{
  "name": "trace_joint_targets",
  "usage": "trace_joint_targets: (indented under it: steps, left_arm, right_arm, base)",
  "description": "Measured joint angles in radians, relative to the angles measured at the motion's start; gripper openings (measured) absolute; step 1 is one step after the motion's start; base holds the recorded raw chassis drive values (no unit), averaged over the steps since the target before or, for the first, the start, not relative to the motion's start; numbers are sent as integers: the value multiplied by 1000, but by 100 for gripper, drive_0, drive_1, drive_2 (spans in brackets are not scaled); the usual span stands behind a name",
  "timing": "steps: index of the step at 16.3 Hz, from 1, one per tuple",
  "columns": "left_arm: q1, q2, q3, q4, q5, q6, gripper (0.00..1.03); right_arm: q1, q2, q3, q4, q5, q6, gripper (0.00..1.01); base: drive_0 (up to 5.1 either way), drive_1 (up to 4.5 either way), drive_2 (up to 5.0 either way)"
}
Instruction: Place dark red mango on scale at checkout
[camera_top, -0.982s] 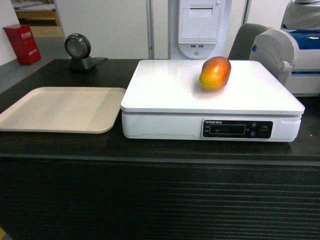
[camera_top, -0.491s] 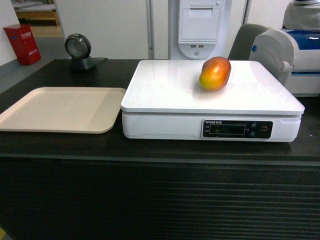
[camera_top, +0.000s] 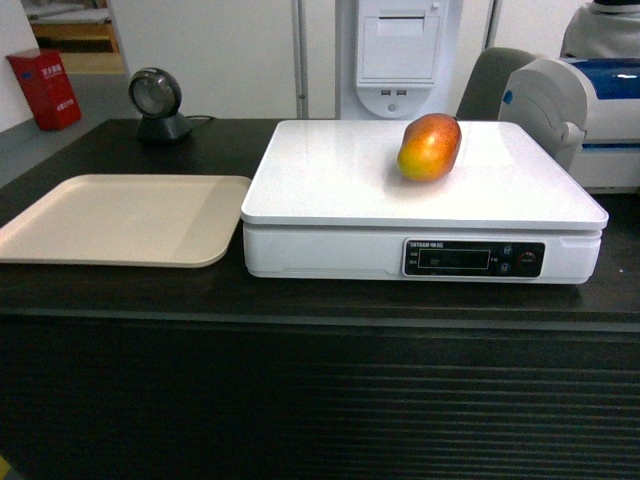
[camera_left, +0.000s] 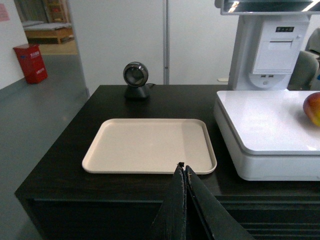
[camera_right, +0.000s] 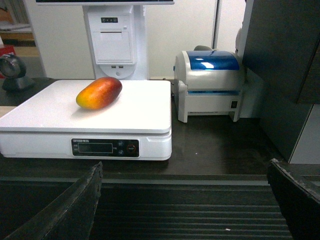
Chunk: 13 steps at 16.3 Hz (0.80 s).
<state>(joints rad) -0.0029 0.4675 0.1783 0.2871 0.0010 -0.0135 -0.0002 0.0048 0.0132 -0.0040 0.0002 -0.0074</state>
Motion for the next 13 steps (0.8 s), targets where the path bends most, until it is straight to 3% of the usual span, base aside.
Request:
trace_joint_targets:
  steps: [13]
  left_arm:
    - [4,-200,-125,-73,-2,0,2]
  right_arm:
    - [0,0,0,0,0,0,98]
  base:
    - [0,0,0]
